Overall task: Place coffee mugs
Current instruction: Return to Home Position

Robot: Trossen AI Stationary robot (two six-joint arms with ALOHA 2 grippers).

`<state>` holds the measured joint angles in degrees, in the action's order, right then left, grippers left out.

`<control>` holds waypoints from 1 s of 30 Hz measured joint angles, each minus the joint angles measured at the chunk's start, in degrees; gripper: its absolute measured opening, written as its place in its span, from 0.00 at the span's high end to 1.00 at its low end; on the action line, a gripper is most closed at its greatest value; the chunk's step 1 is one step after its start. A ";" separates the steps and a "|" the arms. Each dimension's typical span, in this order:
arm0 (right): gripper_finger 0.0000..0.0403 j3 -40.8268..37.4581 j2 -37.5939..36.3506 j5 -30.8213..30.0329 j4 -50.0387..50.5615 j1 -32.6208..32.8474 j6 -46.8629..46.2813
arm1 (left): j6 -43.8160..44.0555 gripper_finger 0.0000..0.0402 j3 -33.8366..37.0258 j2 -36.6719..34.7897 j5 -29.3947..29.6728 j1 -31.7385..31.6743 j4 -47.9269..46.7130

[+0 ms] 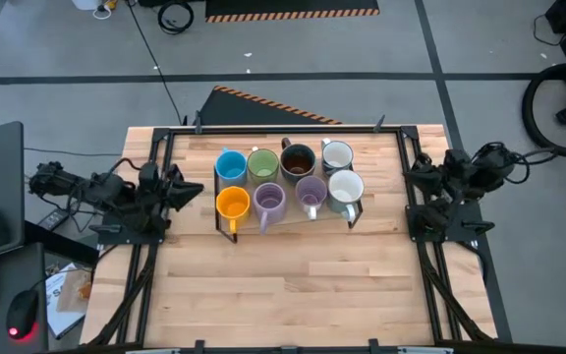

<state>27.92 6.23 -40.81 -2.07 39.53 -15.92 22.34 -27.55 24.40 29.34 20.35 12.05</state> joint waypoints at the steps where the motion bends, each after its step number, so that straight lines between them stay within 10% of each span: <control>1: 0.98 -0.59 -1.33 0.00 -0.07 0.00 0.20 | 0.00 0.92 1.13 -0.95 0.06 -0.34 0.88; 18: 0.98 -8.54 -6.07 -1.33 -3.20 -0.33 -1.42 | 7.50 0.98 20.88 -10.24 2.82 -2.94 16.83; 30: 0.98 -26.32 -6.07 0.38 -30.79 -0.33 -3.44 | 10.50 0.98 27.02 -10.18 4.79 -2.94 22.80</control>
<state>1.60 0.16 -40.43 -32.86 39.20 -19.35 32.84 -0.54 14.22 34.13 17.41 34.85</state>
